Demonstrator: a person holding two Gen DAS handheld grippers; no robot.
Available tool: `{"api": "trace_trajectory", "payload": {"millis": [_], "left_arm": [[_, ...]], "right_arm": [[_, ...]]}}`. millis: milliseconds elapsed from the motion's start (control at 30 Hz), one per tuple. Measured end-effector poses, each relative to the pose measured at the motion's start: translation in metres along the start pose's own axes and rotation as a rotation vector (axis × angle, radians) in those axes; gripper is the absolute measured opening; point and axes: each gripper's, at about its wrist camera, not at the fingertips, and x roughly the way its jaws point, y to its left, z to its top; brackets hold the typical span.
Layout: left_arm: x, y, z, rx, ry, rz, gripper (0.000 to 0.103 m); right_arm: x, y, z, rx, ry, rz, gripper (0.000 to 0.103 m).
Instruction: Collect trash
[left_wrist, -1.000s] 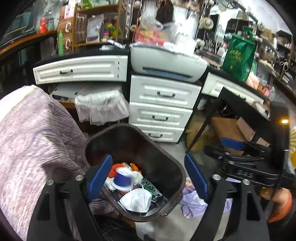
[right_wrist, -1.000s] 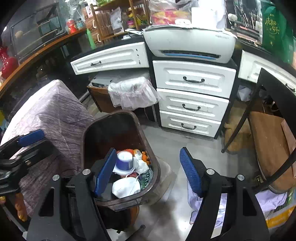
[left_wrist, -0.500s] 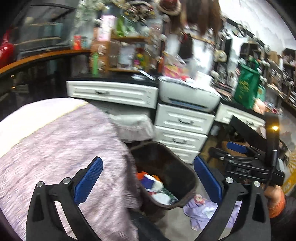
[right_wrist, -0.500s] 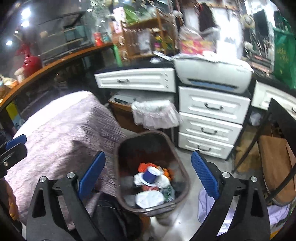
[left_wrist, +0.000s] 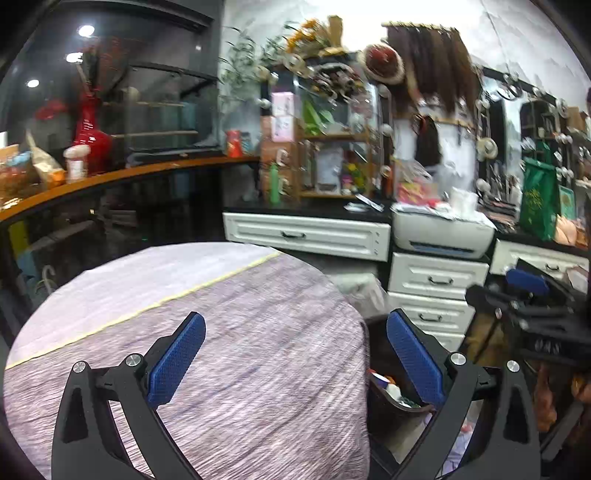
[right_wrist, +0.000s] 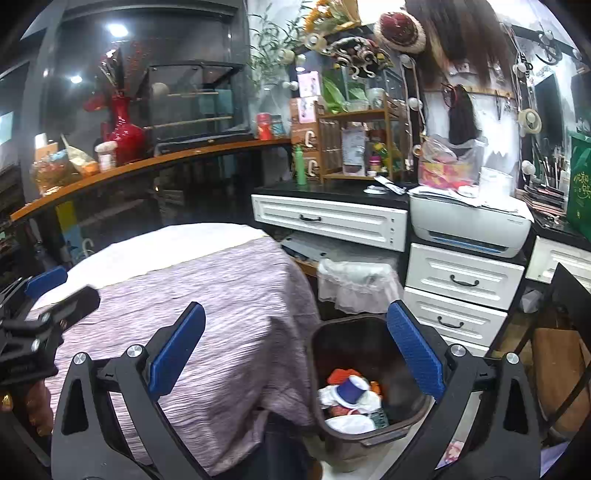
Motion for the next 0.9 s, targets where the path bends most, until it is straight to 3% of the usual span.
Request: {"api": "trace_trajectory", "payload": {"millis": [267,467,567,900], "left_arm": [[-0.031,0.010,0.000,-0.012,-0.057,0.061,0.098],[-0.037,0.013,-0.004,-0.038,-0.052,0.081,0.098],[-0.040,0.014,-0.006,-0.073,-0.058,0.042,0.098],[-0.044,0.007,-0.007,-0.073,-0.064,0.101,0.097]], "right_arm": [[-0.031,0.030,-0.018,-0.015,-0.045,-0.007,0.097],[-0.060,0.045,-0.028,-0.077,-0.093,0.004,0.097],[-0.076,0.046,-0.034,-0.079,-0.131,0.006,0.097],[-0.092,0.042,-0.036,-0.068,-0.176,-0.002,0.097]]}}
